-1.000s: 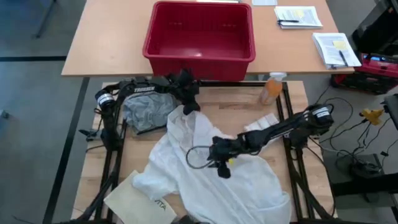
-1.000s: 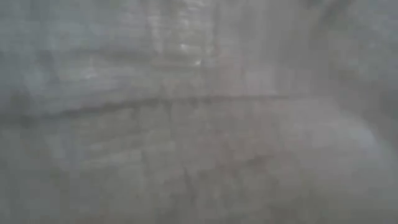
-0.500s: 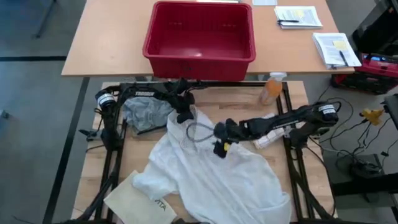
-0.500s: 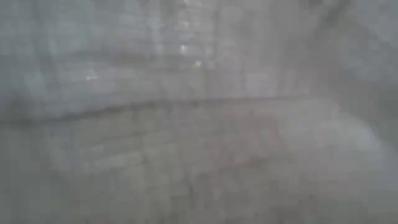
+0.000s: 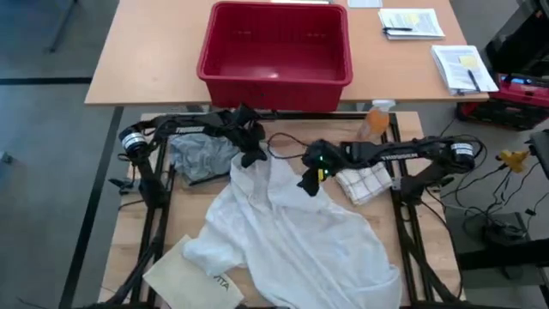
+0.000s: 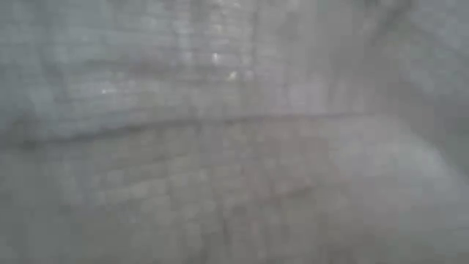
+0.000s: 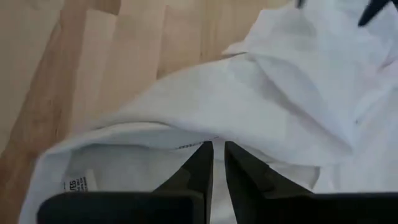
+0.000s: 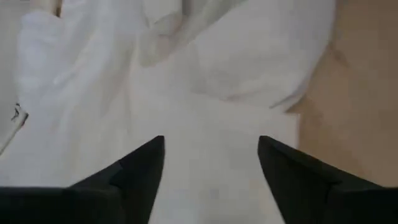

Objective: Fold laundry
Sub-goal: Fold the white long sleeve shirt

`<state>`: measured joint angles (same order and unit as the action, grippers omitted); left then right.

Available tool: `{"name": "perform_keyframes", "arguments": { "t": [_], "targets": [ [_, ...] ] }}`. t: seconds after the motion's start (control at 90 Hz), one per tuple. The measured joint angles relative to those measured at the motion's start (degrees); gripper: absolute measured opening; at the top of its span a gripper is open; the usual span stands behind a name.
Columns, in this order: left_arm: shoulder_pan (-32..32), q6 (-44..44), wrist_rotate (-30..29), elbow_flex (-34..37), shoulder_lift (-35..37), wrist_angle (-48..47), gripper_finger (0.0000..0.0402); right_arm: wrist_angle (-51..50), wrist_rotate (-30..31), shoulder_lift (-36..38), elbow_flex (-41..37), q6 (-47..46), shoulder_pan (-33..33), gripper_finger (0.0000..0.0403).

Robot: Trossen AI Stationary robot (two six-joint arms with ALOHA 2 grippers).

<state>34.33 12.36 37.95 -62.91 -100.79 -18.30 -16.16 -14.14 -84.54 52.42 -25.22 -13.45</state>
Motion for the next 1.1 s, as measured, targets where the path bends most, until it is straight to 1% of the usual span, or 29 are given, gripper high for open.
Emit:
{"name": "perform_keyframes", "arguments": {
  "t": [0.144, 0.244, 0.311, 0.444, 0.544, 0.678, 0.8, 0.944, 1.033, 1.1],
  "targets": [
    [-0.02, -4.09, 0.47, 2.94, 1.55, 4.85, 0.0023, -3.33, -4.23, -0.74, -0.07, 8.47, -5.70, 0.0302],
    [-1.71, -5.33, 2.14, 4.61, 1.59, 9.04, 0.0023, -4.54, -9.24, -2.22, -0.11, 14.98, -8.60, 0.0310],
    [-3.46, -5.38, 2.02, 5.09, 1.40, 10.95, 0.0023, -4.35, -10.54, -3.94, 0.20, 19.13, -9.08, 0.0300],
    [-6.34, -6.81, 0.62, 5.10, 0.38, 14.73, 0.0023, -4.84, -12.35, -7.87, 3.04, 27.00, -8.70, 0.0263],
    [-8.17, -8.82, 0.37, 4.78, -0.04, 18.79, 0.0023, -4.57, -11.01, -10.16, 7.20, 31.26, -7.95, 0.0238],
    [-9.12, -10.59, -1.82, 4.78, -1.58, 21.48, 0.0023, -9.01, -10.53, -12.77, 12.98, 38.90, -7.76, 0.0216],
    [-9.06, -11.73, -2.52, 4.88, -4.42, 21.56, 0.0023, -14.67, -10.87, -16.58, 17.13, 45.17, -7.85, 0.0205],
    [-9.11, -11.83, -2.45, 4.89, -6.62, 22.70, 0.0023, -16.62, -16.43, -20.35, 20.19, 49.94, -7.47, 0.0199],
    [-9.05, -11.93, -2.49, 4.89, -7.53, 23.01, 0.0023, -18.36, -16.50, -22.45, 21.58, 50.62, -6.70, 0.0199],
    [-9.08, -12.00, -2.47, 4.89, -7.70, 23.18, 0.0023, -20.13, -16.58, -22.62, 22.00, 52.17, -6.19, 0.0198]
  ]
}}
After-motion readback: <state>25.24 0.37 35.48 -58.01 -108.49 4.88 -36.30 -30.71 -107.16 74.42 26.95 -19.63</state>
